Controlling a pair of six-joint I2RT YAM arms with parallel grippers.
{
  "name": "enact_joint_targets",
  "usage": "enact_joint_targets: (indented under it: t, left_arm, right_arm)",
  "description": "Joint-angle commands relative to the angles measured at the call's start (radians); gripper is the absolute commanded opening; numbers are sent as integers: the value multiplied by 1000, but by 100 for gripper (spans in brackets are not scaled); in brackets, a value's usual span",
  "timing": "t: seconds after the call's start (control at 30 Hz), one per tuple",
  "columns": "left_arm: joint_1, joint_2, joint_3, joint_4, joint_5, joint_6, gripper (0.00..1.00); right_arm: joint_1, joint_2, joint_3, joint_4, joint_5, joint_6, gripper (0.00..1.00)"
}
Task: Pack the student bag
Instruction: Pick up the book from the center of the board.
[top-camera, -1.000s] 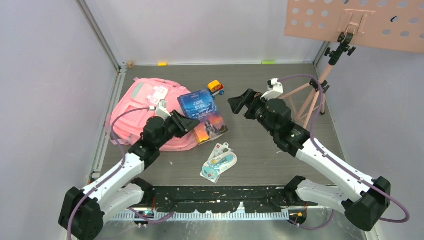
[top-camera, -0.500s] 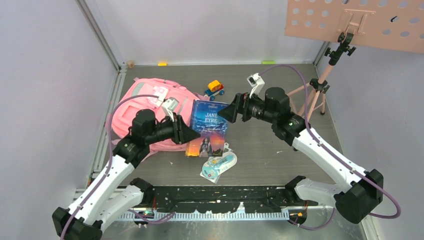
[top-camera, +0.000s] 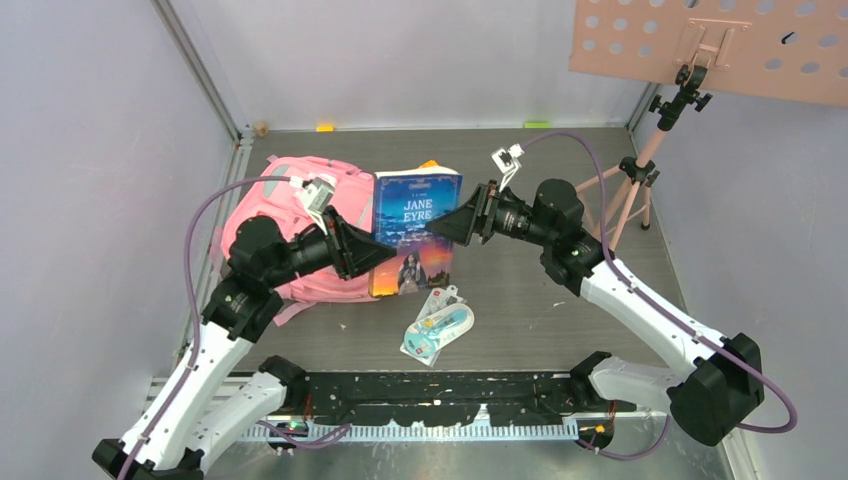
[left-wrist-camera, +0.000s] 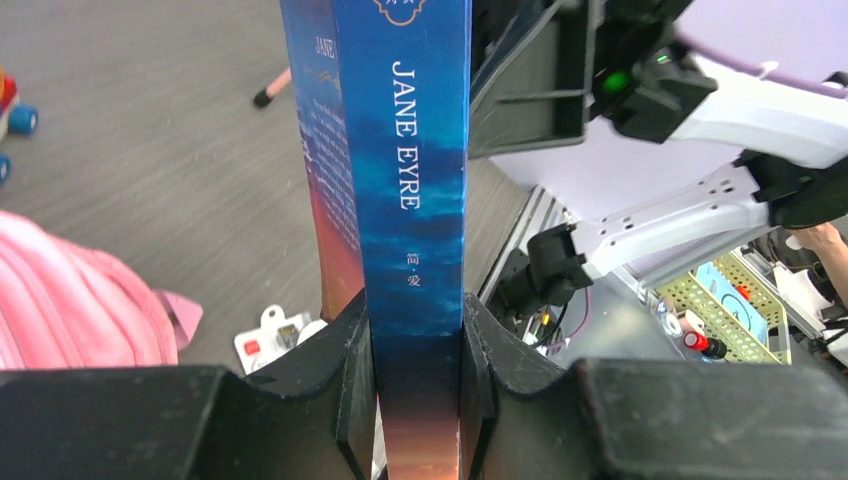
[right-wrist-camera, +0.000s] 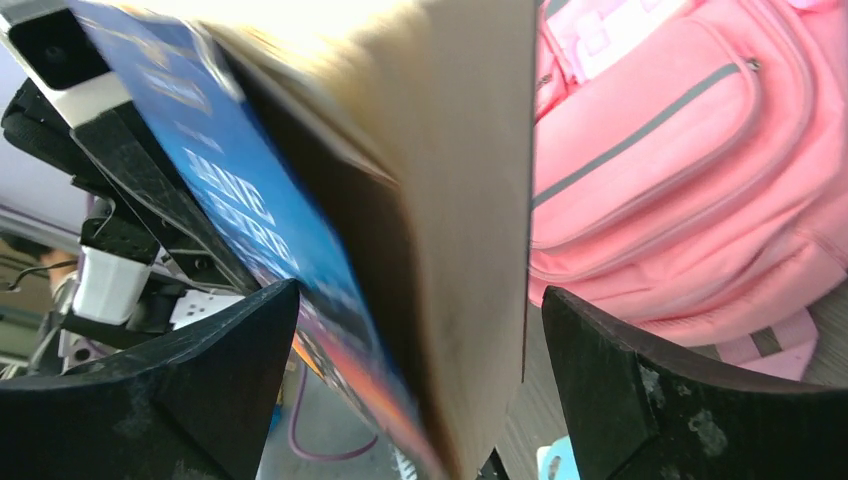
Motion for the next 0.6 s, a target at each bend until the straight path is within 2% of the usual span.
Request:
enact_joint_targets:
  t: [0.0,0.23,0.43,0.57]
  left_arm:
    - [3,-38,142,292,64,-10,0]
    - [3,-10,205,333,111,-21,0]
    - [3,22,215,410,163,-73,0]
    - [3,38,230,455,194,-104,0]
  right_arm:
    - [1,21,25,137,-79,77,98]
    - [1,71,56,242,-143,131,98]
    - [6,121,115,376,-267,186,98]
    - [17,160,160,389,-340,194,98]
